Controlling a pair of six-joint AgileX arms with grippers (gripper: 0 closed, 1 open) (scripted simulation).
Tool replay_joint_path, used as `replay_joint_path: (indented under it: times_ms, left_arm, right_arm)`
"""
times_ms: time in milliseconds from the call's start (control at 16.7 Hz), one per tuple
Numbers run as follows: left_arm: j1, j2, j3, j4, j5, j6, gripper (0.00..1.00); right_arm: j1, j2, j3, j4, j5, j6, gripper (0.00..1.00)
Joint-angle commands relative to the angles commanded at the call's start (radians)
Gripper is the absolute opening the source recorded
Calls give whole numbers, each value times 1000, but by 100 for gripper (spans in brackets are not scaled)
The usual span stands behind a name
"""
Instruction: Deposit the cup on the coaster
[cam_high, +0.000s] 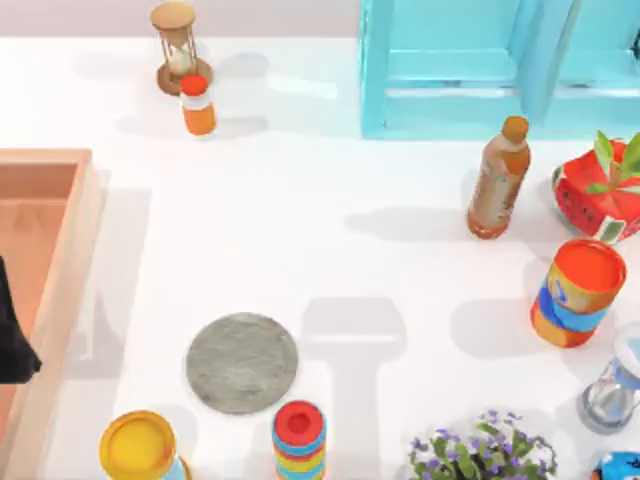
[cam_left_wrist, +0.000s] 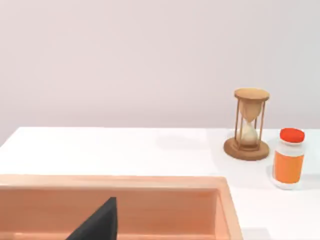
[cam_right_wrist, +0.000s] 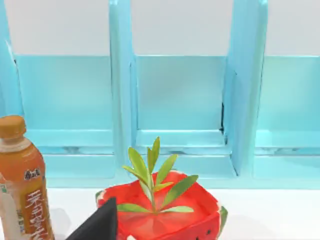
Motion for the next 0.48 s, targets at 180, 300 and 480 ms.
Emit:
replay_joint_path:
  times_ms: [180,300,480]
  left_arm:
    - [0,0,0,0,0,0,100]
    - [0,0,0,0,0,0,100]
    - [0,0,0,0,0,0,100]
  right_arm:
    - [-1,7,6,-9,-1,-9,100]
    - [-8,42,40,-54,-5,-56,100]
    - [-27,150,137,-170,-12,-200,100]
